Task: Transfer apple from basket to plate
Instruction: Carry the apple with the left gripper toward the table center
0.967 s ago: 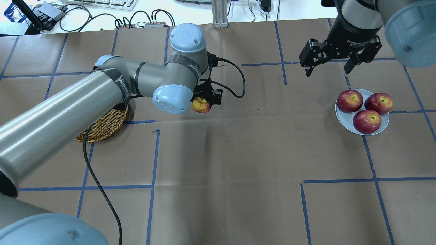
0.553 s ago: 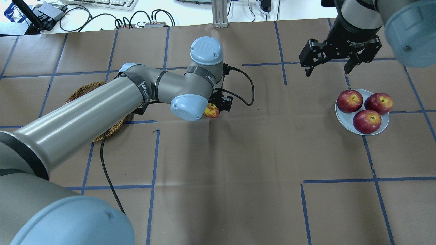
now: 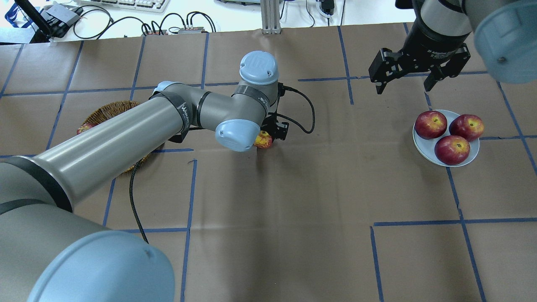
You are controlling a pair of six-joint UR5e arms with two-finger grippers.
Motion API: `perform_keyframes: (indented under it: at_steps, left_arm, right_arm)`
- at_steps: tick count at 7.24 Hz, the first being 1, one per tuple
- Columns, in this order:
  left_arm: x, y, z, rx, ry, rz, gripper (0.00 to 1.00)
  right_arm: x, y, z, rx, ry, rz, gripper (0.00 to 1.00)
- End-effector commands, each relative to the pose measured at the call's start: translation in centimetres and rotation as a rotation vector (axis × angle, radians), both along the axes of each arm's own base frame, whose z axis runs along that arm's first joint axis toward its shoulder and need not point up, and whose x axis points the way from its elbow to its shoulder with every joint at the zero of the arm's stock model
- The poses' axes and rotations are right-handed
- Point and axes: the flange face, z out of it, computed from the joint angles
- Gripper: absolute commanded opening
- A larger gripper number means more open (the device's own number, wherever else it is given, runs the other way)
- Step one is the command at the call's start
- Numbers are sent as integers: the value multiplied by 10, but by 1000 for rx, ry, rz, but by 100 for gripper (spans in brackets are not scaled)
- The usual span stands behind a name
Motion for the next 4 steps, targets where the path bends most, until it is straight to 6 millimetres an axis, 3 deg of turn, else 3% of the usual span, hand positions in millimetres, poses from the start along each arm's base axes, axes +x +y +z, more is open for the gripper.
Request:
perform_keyframes:
  at_steps: [1, 4]
  left_arm:
    - [0, 0, -2, 3, 2, -1, 40]
    - [-3, 1, -4, 10, 12, -4, 40]
  right_arm:
    - [0, 0, -1, 2, 0, 0, 100]
    - [0, 0, 0, 1, 0, 0, 100]
